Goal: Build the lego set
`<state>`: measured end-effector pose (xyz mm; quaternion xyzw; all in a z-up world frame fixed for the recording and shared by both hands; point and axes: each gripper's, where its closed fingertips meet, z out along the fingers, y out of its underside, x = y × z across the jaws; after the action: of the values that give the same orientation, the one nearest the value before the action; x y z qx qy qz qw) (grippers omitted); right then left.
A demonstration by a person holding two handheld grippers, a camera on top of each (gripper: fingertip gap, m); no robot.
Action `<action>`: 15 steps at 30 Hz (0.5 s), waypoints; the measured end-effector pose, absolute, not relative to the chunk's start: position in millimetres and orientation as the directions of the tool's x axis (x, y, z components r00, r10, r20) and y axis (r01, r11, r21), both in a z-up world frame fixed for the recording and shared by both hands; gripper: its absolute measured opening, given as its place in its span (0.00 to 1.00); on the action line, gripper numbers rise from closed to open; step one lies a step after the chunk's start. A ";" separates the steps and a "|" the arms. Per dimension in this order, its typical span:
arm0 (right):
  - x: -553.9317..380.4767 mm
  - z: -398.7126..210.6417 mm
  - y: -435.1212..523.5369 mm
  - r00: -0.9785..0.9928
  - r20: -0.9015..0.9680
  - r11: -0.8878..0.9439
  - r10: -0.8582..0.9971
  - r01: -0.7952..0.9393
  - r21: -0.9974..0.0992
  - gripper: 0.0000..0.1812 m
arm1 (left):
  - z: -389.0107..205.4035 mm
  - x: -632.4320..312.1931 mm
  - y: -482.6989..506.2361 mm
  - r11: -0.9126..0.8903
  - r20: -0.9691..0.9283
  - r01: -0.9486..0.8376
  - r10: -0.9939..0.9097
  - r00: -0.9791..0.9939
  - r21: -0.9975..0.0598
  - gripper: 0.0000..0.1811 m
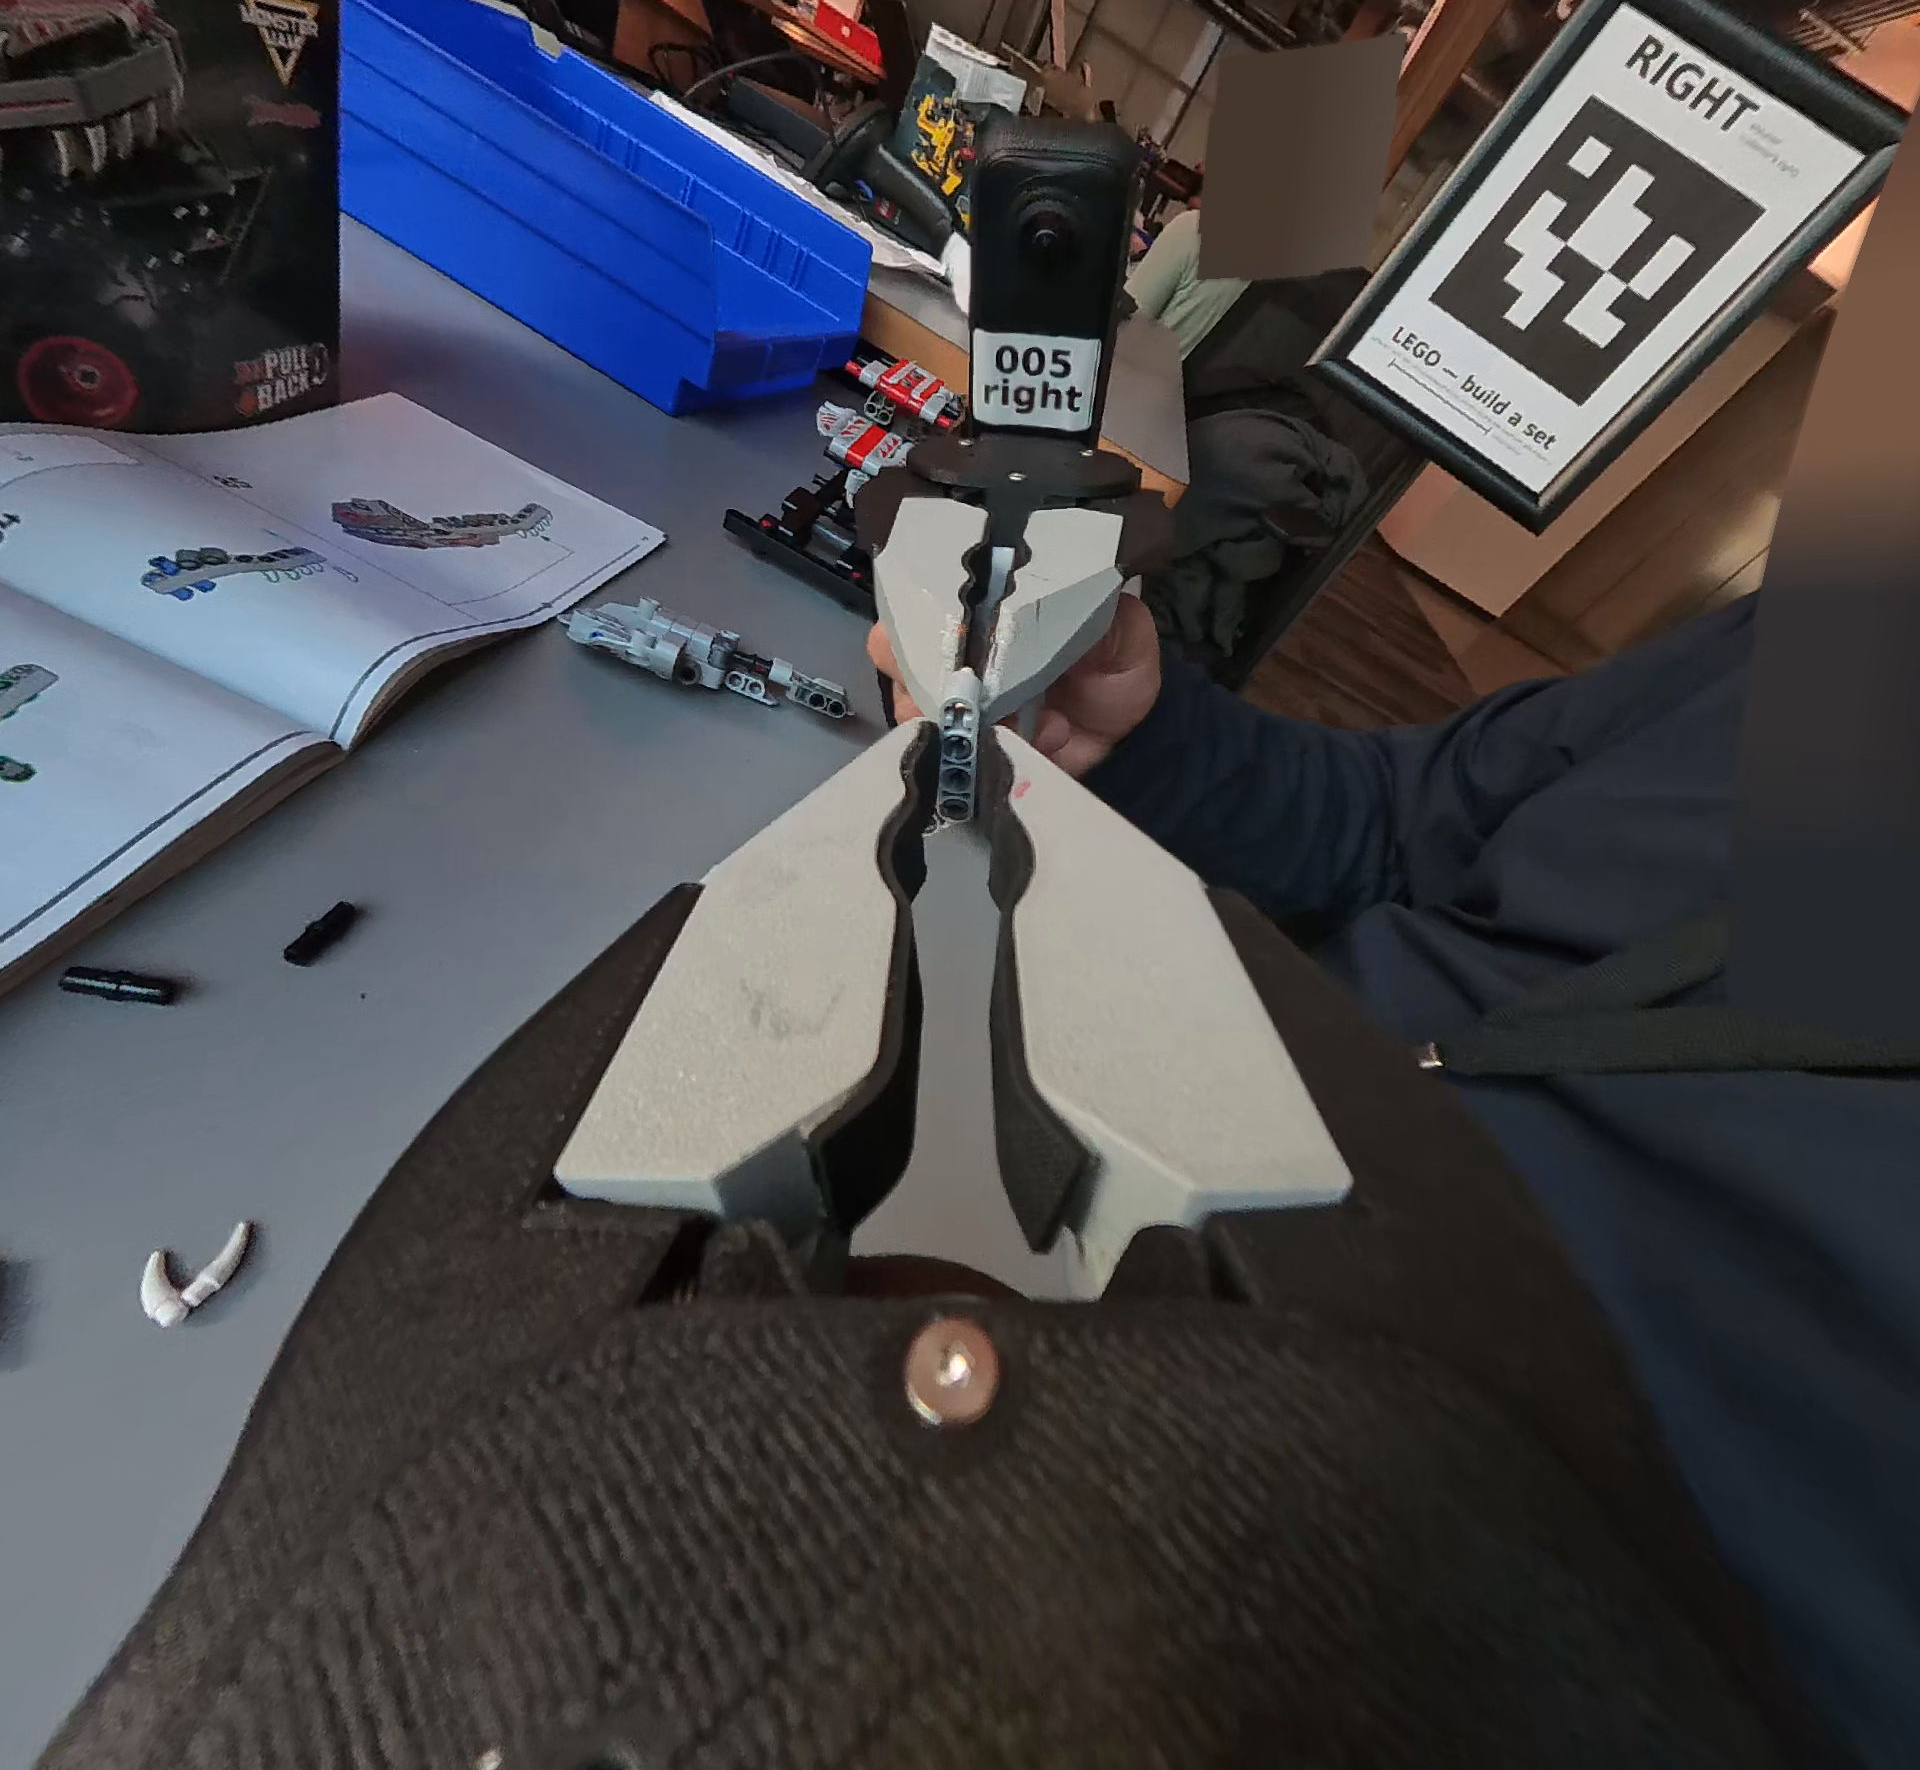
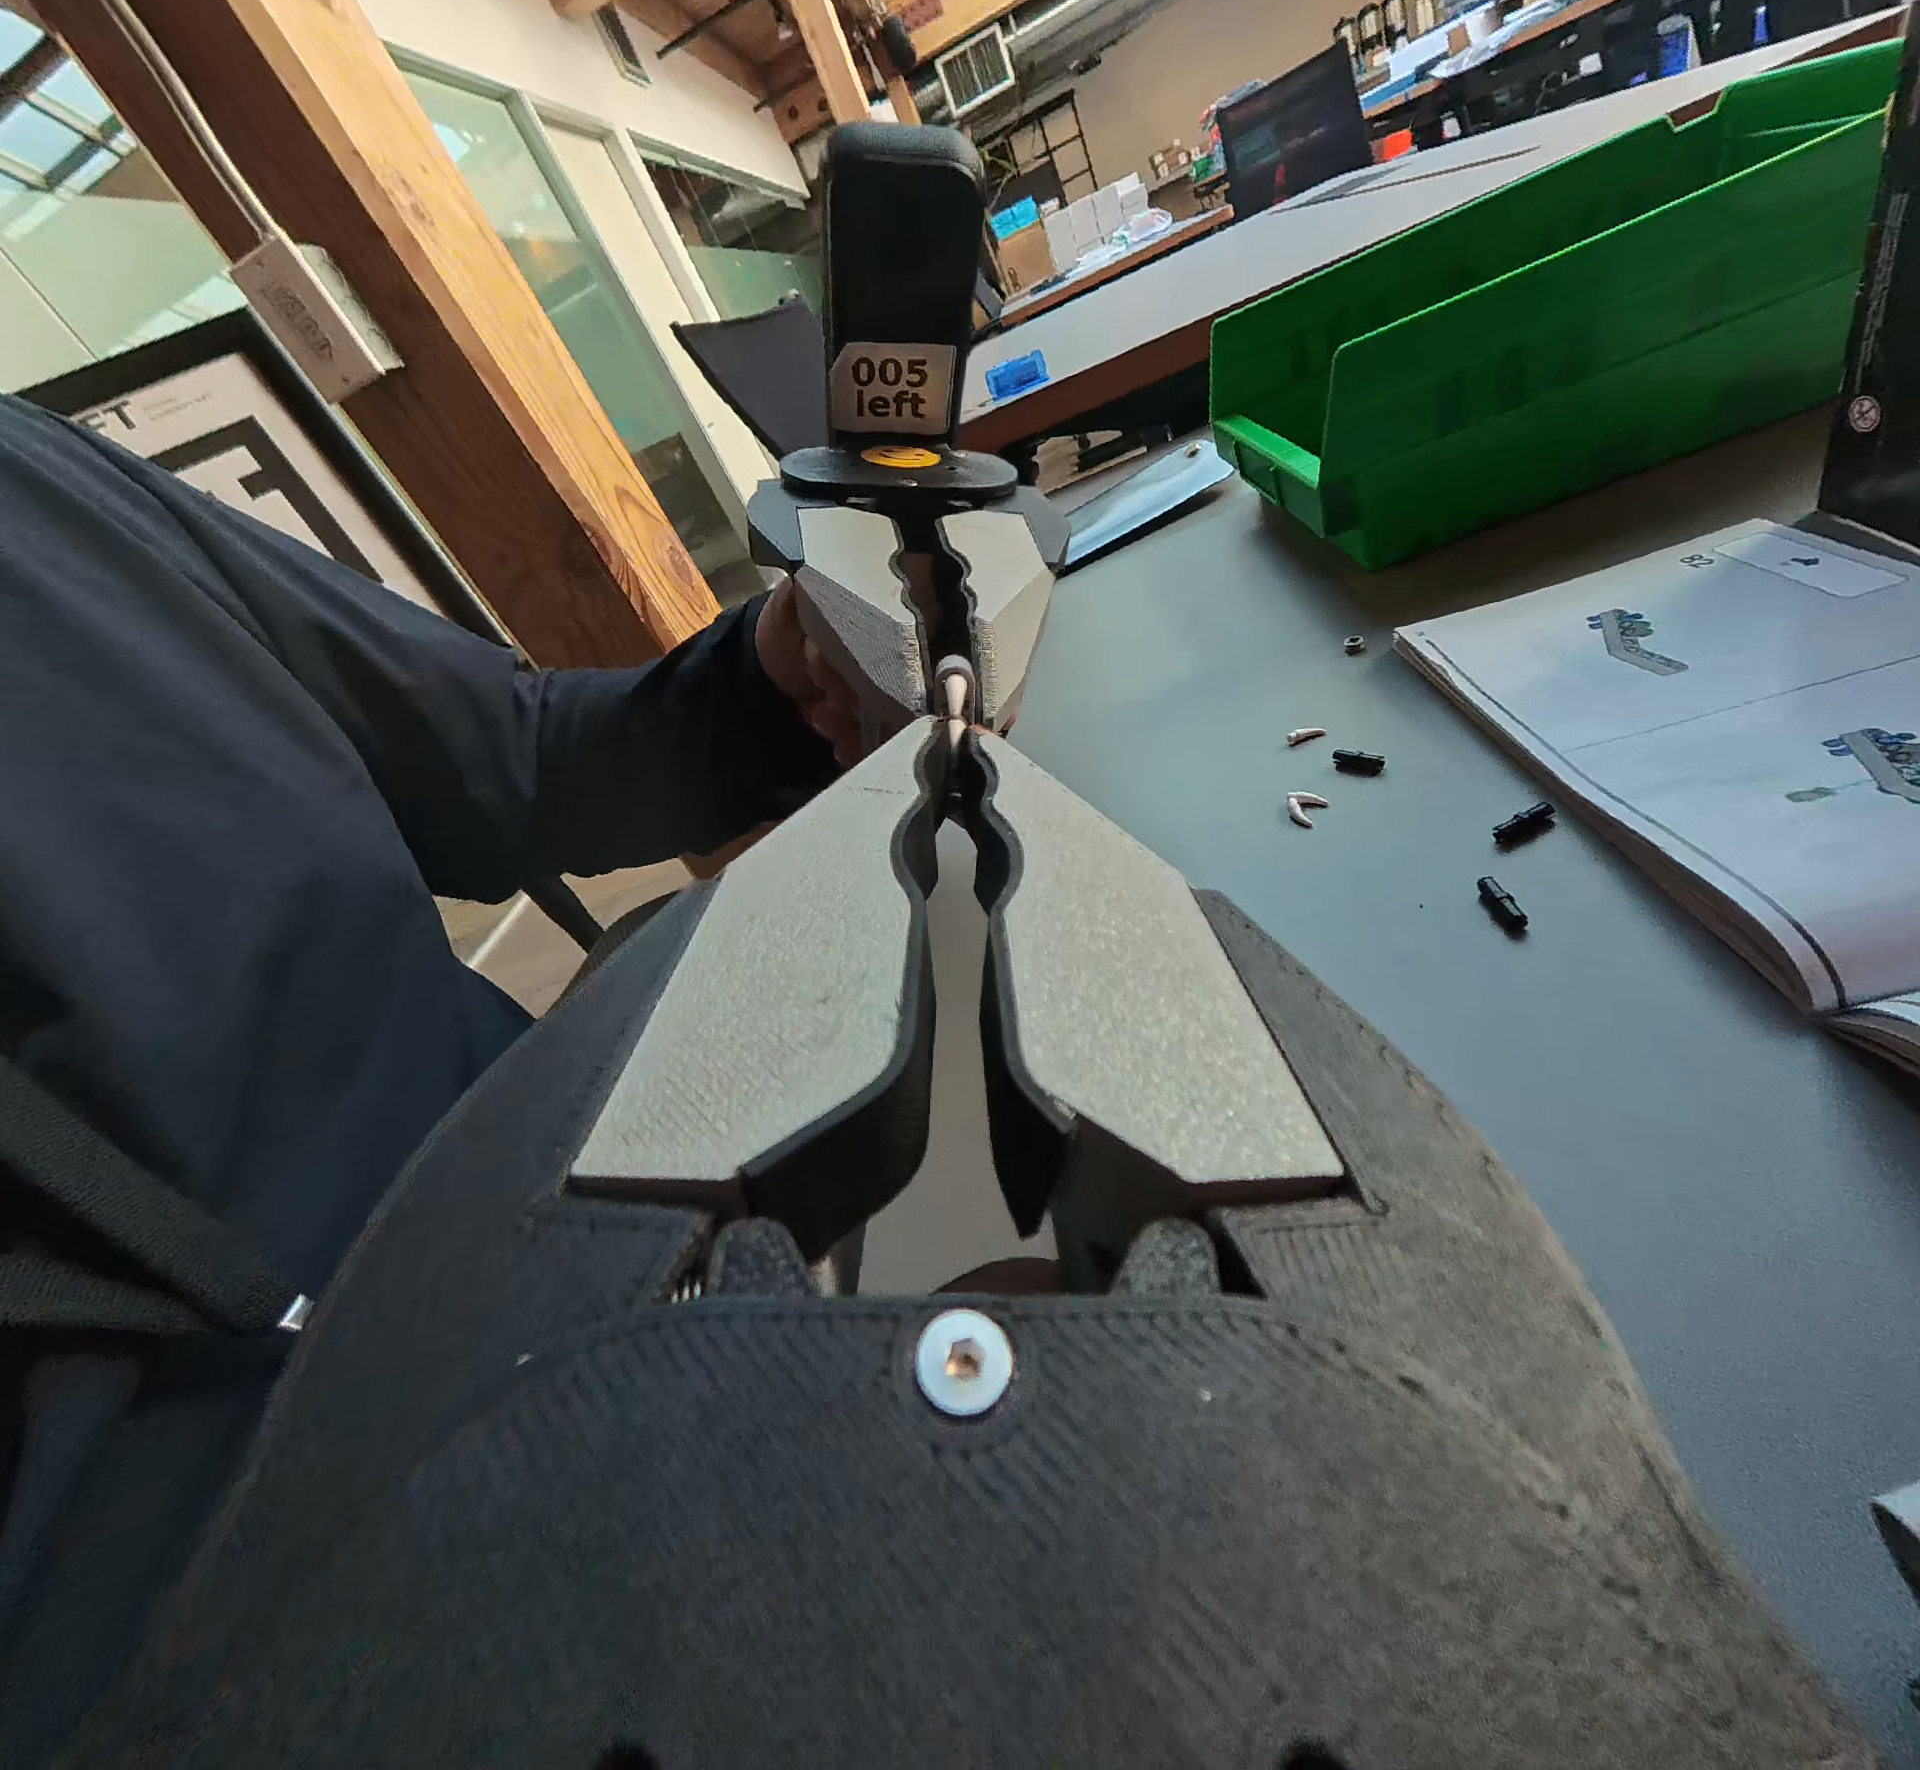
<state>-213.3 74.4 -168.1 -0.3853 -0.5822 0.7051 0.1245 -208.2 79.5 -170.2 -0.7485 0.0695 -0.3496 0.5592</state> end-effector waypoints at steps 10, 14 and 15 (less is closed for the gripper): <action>-221.7 -165.0 107.2 -0.574 -0.428 -0.377 0.698 0.214 -0.901 0.05 | -185.9 -241.5 89.4 -0.456 0.542 0.370 -0.336 0.770 -0.809 0.02; -221.2 -162.6 106.8 -0.581 -0.430 -0.388 0.691 0.204 -0.899 0.05 | -207.2 -239.3 84.2 -0.486 0.267 0.065 -0.359 0.895 -0.872 0.03; -220.3 -160.7 106.3 -0.589 -0.435 -0.398 0.681 0.201 -0.895 0.05 | -214.1 -236.7 83.0 -0.500 0.182 -0.033 -0.375 0.909 -0.865 0.03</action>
<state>-220.3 106.3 -160.7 -0.4218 -0.5229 0.7218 0.1665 -236.7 83.0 -214.1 -0.8481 0.1202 -0.1762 0.4851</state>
